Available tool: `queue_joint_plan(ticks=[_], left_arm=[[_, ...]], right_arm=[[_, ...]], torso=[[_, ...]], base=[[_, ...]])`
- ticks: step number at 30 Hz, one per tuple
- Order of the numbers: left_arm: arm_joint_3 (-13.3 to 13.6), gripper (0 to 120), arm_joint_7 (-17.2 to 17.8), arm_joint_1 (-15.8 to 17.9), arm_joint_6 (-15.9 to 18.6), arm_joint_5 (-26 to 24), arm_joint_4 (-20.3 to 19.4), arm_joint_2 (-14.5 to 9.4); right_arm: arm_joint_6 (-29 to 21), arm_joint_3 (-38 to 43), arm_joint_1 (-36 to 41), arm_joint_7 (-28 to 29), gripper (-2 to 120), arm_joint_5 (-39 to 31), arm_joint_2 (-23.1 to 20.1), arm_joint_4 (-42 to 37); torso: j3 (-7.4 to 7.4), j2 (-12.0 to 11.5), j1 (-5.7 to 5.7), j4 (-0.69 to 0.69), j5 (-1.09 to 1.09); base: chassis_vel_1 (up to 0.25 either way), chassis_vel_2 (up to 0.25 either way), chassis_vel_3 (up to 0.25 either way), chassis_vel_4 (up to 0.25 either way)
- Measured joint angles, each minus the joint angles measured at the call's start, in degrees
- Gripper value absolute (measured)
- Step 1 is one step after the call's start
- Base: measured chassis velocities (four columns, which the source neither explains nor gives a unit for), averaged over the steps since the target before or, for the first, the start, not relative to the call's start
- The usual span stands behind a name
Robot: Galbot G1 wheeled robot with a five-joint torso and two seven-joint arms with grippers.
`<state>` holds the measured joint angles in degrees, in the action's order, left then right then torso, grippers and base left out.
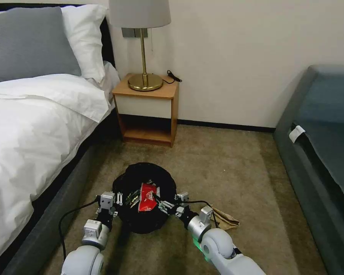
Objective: Pick up the trash bin, then pick up the garbage on the floor and place it into the trash bin.
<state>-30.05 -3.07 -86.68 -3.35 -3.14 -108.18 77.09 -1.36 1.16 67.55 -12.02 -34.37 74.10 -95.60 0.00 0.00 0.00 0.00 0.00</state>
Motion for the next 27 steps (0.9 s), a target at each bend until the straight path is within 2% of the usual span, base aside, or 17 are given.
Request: queue_joint_plan(ticks=[4,12,14,15,16,18,19,22,27], left_arm=[[0.1,4,0.0,-0.1,-0.3,0.0,0.1,0.0],[0.1,4,0.0,-0.2,-0.5,0.0,0.5,-0.1],[0.1,4,0.0,-0.2,-0.5,0.0,0.5,-0.1],[0.1,4,-0.1,-0.1,-0.5,0.0,0.5,-0.1],[0.1,4,-0.1,-0.1,-0.5,0.0,0.5,-0.1],[0.1,4,-0.1,-0.1,-0.5,0.0,0.7,-0.1],[0.1,4,-0.1,-0.1,-0.5,0.0,0.7,-0.1],[0.1,4,-0.1,0.1,-0.5,0.1,0.9,-0.1],[0.1,4,-0.2,0.3,-0.5,0.1,1.2,-0.2]], right_arm=[[0.1,0.6,-1.0,0.2,99,-2.3,0.1,-1.7],[2.4,1.9,-3.8,1.7,100,-8.0,1.1,-1.3],[2.4,2.3,-4.7,3.7,100,-9.0,1.4,-0.5],[0.8,2.5,-5.2,6.9,100,-9.4,1.3,-0.1],[0.8,2.5,-5.2,6.9,100,-9.4,1.3,-0.1],[-2.7,2.9,-5.8,12.3,100,-9.7,1.1,0.9],[-2.7,2.9,-5.8,12.3,100,-9.7,1.1,0.9],[-5.8,3.6,-6.1,17.6,100,-7.8,0.7,3.4],[-7.1,4.3,-6.1,20.4,100,-6.1,0.3,5.6]], torso=[[0.0,0.0,0.0,0.0,0.0],[0.0,0.0,0.0,0.01,0.0],[0.0,0.0,0.0,0.01,0.01],[0.0,0.0,0.0,0.01,0.0],[0.0,0.0,0.0,0.01,0.0],[0.0,0.0,0.0,0.0,0.01],[0.0,0.0,0.0,0.0,0.01],[0.0,0.0,0.0,0.0,0.01],[0.0,0.0,0.0,0.0,0.01]], base=[[0.0,0.0,0.0,0.0],[0.0,0.0,0.0,0.0],[0.0,0.0,0.0,0.0],[0.0,0.0,0.0,0.0],[0.0,0.0,0.0,0.0],[0.0,0.0,0.0,0.0],[0.0,0.0,0.0,0.0],[0.0,0.0,0.0,0.0],[0.0,0.0,0.0,0.0]])
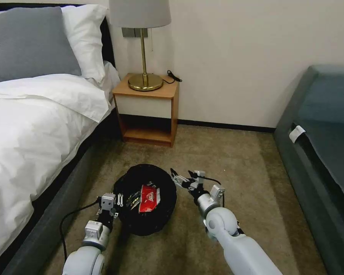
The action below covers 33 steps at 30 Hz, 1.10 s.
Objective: Pick up the trash bin, then pick up the garbage on the floor and place it into the trash bin.
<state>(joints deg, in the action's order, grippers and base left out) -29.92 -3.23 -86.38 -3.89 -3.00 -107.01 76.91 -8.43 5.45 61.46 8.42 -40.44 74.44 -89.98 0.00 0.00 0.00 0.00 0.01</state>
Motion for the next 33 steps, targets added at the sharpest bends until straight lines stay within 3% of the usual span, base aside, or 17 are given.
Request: queue_joint_plan(ticks=[5,11,20,33], left_arm=[[0.0,4,0.0,0.3,0.0,0.1,0.4,0.0],[0.0,4,-0.1,0.5,0.0,0.1,0.7,0.0],[0.2,4,-0.3,1.0,0.1,0.3,1.4,-0.1],[0.5,4,-0.5,1.0,0.1,0.6,1.5,0.0]], right_arm=[[-2.3,0.6,-0.1,2.7,100,2.5,-1.1,1.5],[-9.6,1.5,1.0,5.1,100,5.9,-3.9,1.9],[-17.7,3.5,4.3,3.0,100,12.3,-7.6,2.2],[-18.2,4.4,6.5,-1.5,100,16.8,-7.8,4.8]], torso=[[0.0,0.0,0.0,0.0,0.0],[0.0,0.0,0.0,0.0,0.0],[0.0,0.0,0.0,0.0,0.0],[0.0,0.0,0.0,0.0,0.0]], base=[[0.0,0.0,0.0,0.0],[0.0,0.0,0.0,0.0],[0.0,0.0,0.0,0.0],[0.0,0.0,0.0,0.0]])
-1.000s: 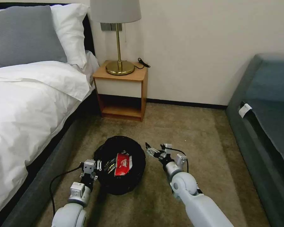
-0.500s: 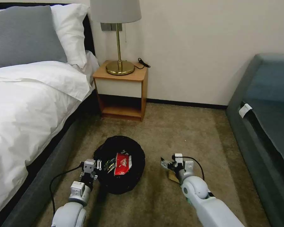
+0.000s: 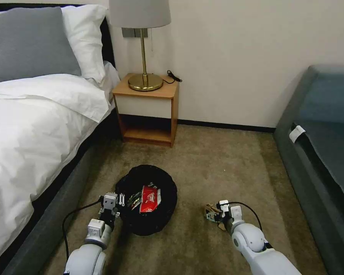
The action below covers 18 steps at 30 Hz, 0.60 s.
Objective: Pick up the trash bin, then pick up the garbage on the floor and place it into the trash bin.
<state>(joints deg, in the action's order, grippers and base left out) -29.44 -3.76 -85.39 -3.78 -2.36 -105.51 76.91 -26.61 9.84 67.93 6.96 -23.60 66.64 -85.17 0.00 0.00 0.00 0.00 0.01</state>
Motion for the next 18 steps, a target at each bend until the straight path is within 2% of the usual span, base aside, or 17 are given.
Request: queue_joint_plan(ticks=[8,17,18], left_arm=[[0.3,4,-0.6,-0.1,-0.8,0.6,0.9,1.3],[0.4,4,-0.7,-0.2,-1.0,1.0,0.6,1.7],[0.4,4,-0.7,-0.2,-1.0,1.1,0.6,1.6]], right_arm=[[4.3,0.0,-1.0,-4.1,100,3.5,1.5,4.8],[6.4,0.2,-3.0,-5.0,100,4.5,2.1,8.6],[6.6,0.2,-3.4,-5.0,96,4.7,2.3,9.4]], torso=[[0.0,0.0,0.0,0.0,-0.01],[0.0,0.0,0.0,0.0,-0.01],[0.0,0.0,0.0,0.0,-0.01]], base=[[0.0,0.0,0.0,0.0],[0.0,0.0,0.0,0.0],[0.0,0.0,0.0,0.0]])
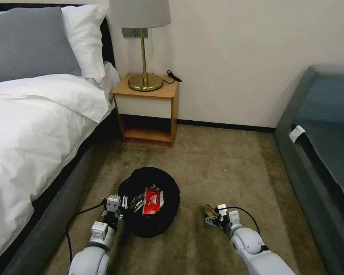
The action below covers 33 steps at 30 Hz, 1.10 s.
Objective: Pick up the trash bin, then pick up the garbage on the floor and place it into the trash bin.
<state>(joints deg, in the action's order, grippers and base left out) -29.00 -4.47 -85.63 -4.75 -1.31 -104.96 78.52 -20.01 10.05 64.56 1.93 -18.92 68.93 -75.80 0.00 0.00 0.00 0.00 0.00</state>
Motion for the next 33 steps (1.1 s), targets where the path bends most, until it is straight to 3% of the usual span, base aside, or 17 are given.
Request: queue_joint_plan(ticks=[16,18,22,26,33], left_arm=[[-0.2,4,0.0,-0.4,0.6,0.0,-1.5,-1.0],[-0.2,4,0.0,-0.4,0.7,0.0,-1.6,-1.0],[-0.2,4,0.0,-0.8,0.6,0.0,-1.7,-1.2],[-0.2,4,-0.1,-1.1,0.5,0.1,-1.9,-1.1],[-0.4,4,-0.2,-1.6,0.2,0.2,-2.2,-1.2]], right_arm=[[3.2,1.3,-2.9,-2.9,40,4.0,2.1,9.1],[3.2,1.4,-2.9,-3.0,39,4.0,2.1,9.2],[3.5,1.9,-2.9,-3.2,16,4.5,2.2,9.9],[3.7,2.2,-2.5,-3.2,4,5.0,2.4,9.9],[3.8,2.6,-2.3,-3.1,0,5.1,2.3,9.4]], torso=[[0.0,0.0,0.0,0.01,0.01],[0.0,0.0,0.0,0.01,0.01],[0.0,0.0,0.0,0.01,0.0],[0.0,0.0,0.0,0.0,0.0],[0.0,0.0,0.0,0.0,0.0]], base=[[0.0,0.0,0.0,0.0],[0.0,0.0,0.0,0.0],[0.0,0.0,0.0,0.0],[0.0,0.0,0.0,0.0],[0.0,0.0,0.0,0.0]])
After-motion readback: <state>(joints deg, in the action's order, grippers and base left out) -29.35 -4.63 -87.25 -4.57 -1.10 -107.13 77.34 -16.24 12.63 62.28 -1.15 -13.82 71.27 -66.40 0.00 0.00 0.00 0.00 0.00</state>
